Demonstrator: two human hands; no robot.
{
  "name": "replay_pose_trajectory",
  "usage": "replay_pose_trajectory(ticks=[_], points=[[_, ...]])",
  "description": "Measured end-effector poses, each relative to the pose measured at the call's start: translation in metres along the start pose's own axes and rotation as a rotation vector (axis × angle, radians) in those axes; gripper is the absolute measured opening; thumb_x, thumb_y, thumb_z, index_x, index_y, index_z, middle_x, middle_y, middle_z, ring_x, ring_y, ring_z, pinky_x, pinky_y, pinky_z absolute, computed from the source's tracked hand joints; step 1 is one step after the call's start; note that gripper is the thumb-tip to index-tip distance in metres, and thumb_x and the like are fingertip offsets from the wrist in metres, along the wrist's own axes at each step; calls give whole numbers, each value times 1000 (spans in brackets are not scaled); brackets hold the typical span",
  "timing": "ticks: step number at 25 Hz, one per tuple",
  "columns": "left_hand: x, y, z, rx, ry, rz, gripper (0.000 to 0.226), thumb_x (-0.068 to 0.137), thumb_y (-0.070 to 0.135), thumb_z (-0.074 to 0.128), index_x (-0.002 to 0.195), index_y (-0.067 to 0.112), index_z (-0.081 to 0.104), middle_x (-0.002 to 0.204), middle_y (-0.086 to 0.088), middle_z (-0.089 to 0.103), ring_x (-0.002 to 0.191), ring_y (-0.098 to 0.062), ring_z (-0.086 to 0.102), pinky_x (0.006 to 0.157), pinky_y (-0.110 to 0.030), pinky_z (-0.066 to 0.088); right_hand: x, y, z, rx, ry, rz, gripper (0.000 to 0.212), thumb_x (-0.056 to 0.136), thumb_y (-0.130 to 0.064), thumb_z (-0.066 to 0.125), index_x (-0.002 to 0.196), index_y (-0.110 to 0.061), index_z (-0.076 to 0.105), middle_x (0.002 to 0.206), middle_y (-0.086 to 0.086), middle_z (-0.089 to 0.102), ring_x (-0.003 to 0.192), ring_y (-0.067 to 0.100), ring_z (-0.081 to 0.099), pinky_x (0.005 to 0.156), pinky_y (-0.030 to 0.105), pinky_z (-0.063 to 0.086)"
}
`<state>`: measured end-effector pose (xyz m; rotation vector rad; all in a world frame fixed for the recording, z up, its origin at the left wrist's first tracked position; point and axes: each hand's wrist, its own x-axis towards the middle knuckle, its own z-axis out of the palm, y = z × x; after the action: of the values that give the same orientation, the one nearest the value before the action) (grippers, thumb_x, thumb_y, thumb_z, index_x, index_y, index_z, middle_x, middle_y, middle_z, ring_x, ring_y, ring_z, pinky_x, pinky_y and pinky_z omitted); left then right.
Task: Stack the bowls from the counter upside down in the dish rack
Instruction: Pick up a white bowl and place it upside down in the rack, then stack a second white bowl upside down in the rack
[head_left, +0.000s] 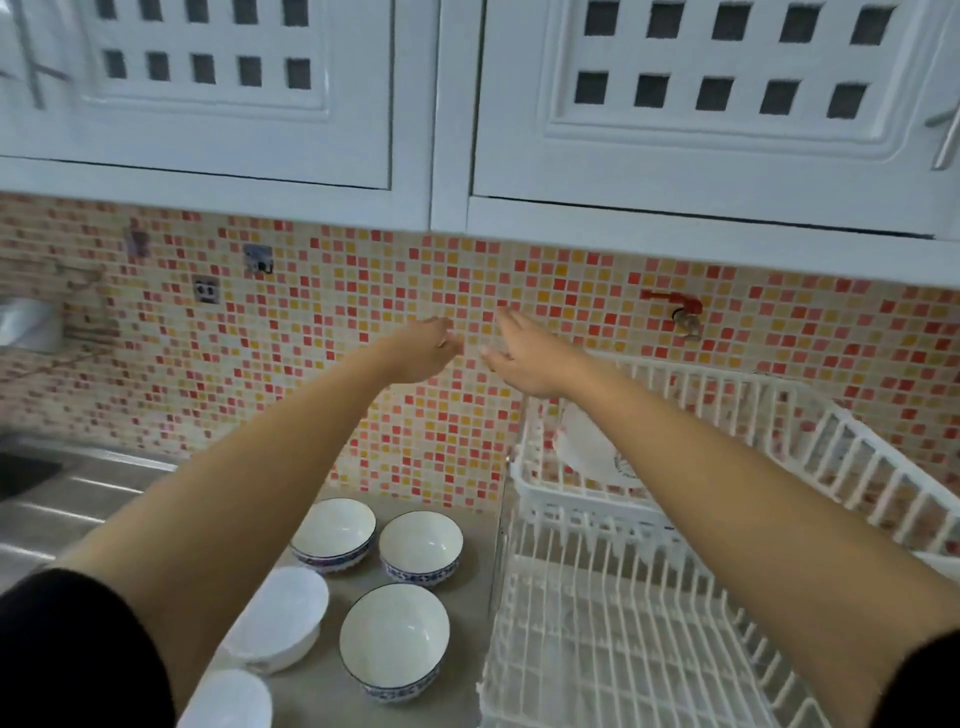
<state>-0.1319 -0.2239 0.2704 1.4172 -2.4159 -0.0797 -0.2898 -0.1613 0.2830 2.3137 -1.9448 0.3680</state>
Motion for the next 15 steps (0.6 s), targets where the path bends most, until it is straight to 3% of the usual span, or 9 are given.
replay_pose_trajectory(ticks=[4, 8, 15], points=[[-50, -88, -1, 52, -45, -198, 59, 101, 37, 25, 148, 2, 17, 156, -16, 22, 144, -31, 22, 116, -40, 20, 31, -98, 44, -13, -18, -99, 67, 99, -43, 29, 149, -7, 4, 159, 10, 4, 146, 27, 10, 118, 44, 19], [-102, -171, 41, 58, -173, -316, 56, 101, 35, 26, 143, -2, 27, 150, -21, 34, 137, -34, 34, 110, -42, 28, 31, -163, 138, 16, -121, -146, 64, 99, -40, 33, 148, -7, 11, 158, 11, 14, 141, 31, 22, 107, 47, 32], [-228, -267, 178, 72, -489, -510, 55, 101, 35, 26, 136, -6, 36, 143, -25, 41, 132, -36, 40, 107, -39, 32, -44, -225, 317, 60, -404, 41, 58, 96, -44, 40, 135, -1, 33, 138, 15, 40, 126, 30, 41, 96, 41, 41]])
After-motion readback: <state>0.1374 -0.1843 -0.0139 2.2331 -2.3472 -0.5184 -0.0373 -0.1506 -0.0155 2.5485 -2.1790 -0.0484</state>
